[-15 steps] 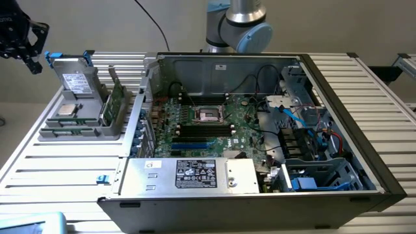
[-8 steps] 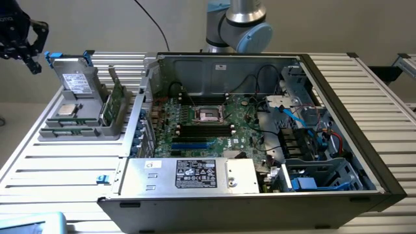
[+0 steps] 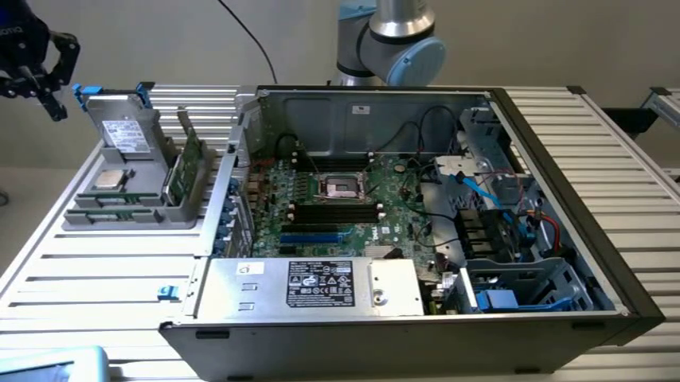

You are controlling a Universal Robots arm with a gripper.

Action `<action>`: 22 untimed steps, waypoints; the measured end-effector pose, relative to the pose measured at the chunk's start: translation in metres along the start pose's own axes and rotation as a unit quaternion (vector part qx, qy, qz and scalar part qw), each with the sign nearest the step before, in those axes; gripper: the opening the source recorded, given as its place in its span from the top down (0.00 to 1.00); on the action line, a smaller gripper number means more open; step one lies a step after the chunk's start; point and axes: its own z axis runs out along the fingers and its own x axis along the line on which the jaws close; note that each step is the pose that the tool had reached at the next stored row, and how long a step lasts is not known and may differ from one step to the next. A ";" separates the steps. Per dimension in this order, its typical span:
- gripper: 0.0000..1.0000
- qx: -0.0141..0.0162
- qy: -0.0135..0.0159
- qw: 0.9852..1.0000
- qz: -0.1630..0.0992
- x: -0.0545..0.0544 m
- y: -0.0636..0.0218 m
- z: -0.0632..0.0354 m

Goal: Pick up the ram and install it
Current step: 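Pick up the ram and move it above insertion slot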

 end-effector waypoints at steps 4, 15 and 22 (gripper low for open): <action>0.89 -0.001 0.001 0.999 -0.036 0.000 0.0000 0.0001; 0.89 -0.002 0.006 0.991 -0.136 0.000 -0.0001 0.0002; 0.89 0.004 0.007 0.982 -0.190 0.000 0.0000 0.0001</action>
